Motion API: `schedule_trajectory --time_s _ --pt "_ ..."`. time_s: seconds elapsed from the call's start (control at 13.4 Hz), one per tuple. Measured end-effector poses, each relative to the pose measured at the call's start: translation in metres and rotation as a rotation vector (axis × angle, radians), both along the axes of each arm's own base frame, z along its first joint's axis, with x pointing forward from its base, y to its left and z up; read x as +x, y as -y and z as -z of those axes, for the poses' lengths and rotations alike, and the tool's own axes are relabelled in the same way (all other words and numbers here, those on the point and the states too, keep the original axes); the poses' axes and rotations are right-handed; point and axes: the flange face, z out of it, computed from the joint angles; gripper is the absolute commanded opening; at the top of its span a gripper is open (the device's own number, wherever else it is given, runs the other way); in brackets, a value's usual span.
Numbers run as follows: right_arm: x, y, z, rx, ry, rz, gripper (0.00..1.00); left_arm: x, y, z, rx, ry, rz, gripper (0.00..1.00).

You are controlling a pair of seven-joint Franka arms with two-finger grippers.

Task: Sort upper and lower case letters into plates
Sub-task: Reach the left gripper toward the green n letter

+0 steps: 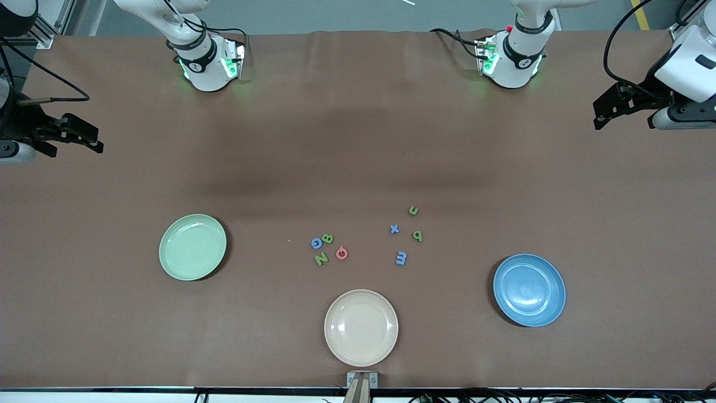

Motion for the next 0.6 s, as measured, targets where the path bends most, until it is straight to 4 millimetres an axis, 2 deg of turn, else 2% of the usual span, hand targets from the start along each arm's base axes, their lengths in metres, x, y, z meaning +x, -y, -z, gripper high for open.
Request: schedule_trajectory --time_s 0.37,0.6 --pt "0.000 0.000 0.000 0.000 -0.002 0.000 1.00 0.000 0.001 0.001 0.001 -0.007 0.005 1.00" --pt "-0.001 0.000 0.001 0.000 -0.005 0.000 1.00 0.010 0.007 0.006 -0.004 -0.014 0.017 1.00"
